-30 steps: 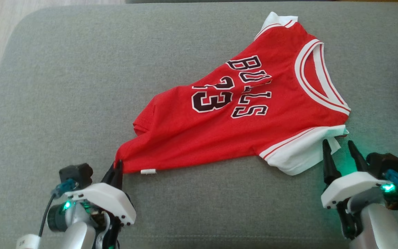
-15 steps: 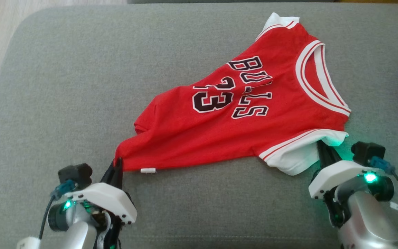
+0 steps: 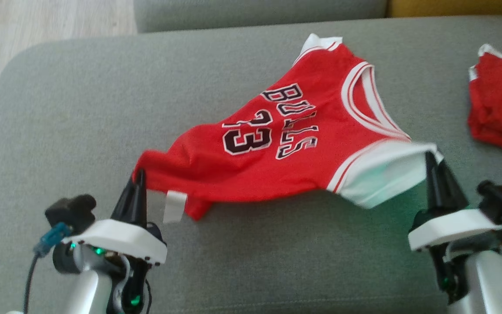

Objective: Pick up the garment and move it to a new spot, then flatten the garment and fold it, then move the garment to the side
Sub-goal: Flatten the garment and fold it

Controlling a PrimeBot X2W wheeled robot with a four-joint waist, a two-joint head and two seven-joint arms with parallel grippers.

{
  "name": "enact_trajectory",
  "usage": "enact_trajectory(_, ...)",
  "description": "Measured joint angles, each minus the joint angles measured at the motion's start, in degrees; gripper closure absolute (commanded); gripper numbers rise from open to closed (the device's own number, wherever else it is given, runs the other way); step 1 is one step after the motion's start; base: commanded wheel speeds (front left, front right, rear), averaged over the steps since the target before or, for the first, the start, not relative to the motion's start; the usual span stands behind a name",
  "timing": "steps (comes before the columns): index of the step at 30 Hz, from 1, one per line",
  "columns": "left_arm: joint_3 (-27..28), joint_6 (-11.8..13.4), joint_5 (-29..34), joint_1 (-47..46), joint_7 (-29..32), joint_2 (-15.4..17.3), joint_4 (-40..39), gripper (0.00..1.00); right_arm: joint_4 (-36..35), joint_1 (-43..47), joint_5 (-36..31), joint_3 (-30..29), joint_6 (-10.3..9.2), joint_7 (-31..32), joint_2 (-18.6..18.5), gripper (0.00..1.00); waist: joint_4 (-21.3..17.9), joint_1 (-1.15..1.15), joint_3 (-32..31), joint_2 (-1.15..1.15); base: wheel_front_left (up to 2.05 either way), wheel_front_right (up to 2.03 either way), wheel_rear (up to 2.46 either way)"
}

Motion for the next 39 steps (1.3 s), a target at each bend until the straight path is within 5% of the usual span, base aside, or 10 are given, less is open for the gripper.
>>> enact_trajectory(8,0.33,-0.57,-0.51,-2.64,1.44,1.42,-11.9,1.0,-22.26,1.4,0.58,0.38,0.0,2.23,0.03,1.0,-1.11,0.0,-4.52,0.0,0.0,0.0,0.0)
enact_trajectory(24,2.14,-0.49,1.22,-17.46,10.9,7.34,-33.66,1.0,-41.55,-7.61,2.25,-9.03,0.0,0.8,0.03,1.0,-0.23,0.0,-7.53,0.0,0.0,0.0,0.0)
enact_trajectory(31,1.99,-1.48,1.25,-24.87,16.11,9.24,-29.5,1.0,-40.02,-12.7,2.26,-9.32,0.0,3.96,0.02,1.0,0.02,0.0,-4.41,0.0,0.0,0.0,0.0)
enact_trajectory(39,1.46,-4.12,2.21,-41.05,17.12,9.61,-9.79,1.0,-22.2,-32.13,0.54,-5.37,0.0,3.49,-0.11,1.0,0.04,0.01,3.18,0.0,0.0,0.0,0.0)
